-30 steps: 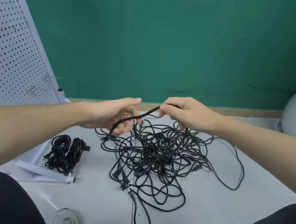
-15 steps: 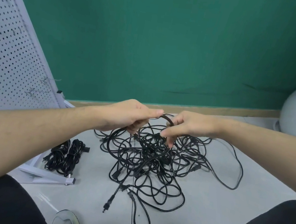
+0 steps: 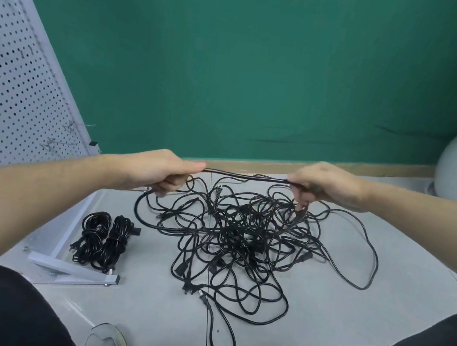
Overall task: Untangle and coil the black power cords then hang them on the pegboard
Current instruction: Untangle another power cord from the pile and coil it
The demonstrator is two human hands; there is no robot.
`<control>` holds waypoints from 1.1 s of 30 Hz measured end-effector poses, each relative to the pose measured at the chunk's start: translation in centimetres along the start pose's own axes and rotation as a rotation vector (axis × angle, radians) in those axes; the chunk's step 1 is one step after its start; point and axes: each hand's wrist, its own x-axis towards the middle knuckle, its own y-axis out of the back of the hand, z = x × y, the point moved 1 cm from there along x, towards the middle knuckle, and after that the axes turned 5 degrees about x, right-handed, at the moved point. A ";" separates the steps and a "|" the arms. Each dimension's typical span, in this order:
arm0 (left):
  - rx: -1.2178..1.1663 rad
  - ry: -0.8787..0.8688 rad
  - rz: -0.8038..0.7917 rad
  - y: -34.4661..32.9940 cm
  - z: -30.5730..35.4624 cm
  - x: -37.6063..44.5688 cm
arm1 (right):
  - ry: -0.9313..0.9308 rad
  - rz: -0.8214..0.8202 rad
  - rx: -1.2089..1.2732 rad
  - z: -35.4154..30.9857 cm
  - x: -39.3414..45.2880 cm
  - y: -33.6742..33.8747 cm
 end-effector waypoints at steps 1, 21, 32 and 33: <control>0.041 0.039 0.002 0.1 -0.6 0.0 | 0.005 0.001 0.086 -0.3 0.0 -0.1; 0.019 -0.112 -0.054 -4.7 4.6 1.0 | 0.113 -0.115 -0.179 -5.4 0.8 -6.1; -0.084 -0.251 0.021 -1.0 3.1 -0.3 | 0.001 -0.191 -0.276 -0.1 1.4 -3.7; -0.067 -0.234 0.025 -0.6 2.5 -0.3 | -0.016 -0.149 -0.150 -0.1 1.4 -3.1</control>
